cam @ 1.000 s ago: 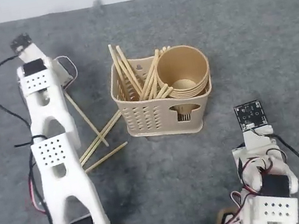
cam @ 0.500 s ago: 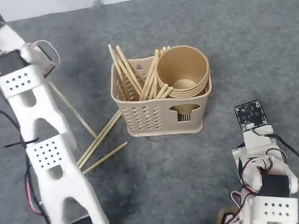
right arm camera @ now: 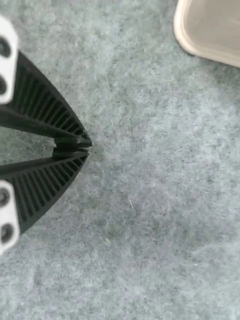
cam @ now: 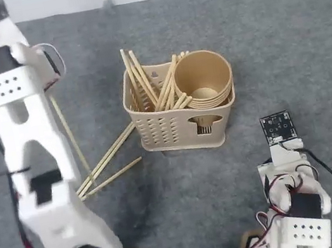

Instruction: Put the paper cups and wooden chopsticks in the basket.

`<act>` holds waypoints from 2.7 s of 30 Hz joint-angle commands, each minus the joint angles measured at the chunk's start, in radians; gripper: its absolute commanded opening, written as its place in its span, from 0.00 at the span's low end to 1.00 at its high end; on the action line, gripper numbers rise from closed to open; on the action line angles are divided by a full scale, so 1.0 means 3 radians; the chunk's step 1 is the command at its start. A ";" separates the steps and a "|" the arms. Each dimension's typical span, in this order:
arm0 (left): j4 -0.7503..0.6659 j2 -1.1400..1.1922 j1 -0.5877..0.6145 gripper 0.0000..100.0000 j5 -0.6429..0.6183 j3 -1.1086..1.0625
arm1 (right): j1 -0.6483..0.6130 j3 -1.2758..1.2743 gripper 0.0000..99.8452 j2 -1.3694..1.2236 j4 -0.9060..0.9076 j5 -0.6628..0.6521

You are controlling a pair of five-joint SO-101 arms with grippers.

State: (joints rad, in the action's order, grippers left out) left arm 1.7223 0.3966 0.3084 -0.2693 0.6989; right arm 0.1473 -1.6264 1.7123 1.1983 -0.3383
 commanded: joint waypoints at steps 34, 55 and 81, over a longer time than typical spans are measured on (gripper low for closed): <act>-0.5483 -0.5314 -0.1084 0.01 -0.0542 -0.4764 | -0.0003 0.0046 0.01 0.0033 0.0038 -0.0056; -0.5488 -0.5319 -0.1749 0.01 -0.0547 -0.4831 | -0.0003 0.0046 0.01 0.0033 0.0038 -0.0056; -0.5841 -0.5207 -0.1805 0.01 -0.0312 -0.5337 | -0.0003 0.0046 0.01 0.0033 0.0038 -0.0056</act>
State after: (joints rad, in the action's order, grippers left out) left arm -0.0023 -1.1945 -0.2302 -0.3767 -0.9751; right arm 0.1473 -1.6264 1.7123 1.1983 -0.3383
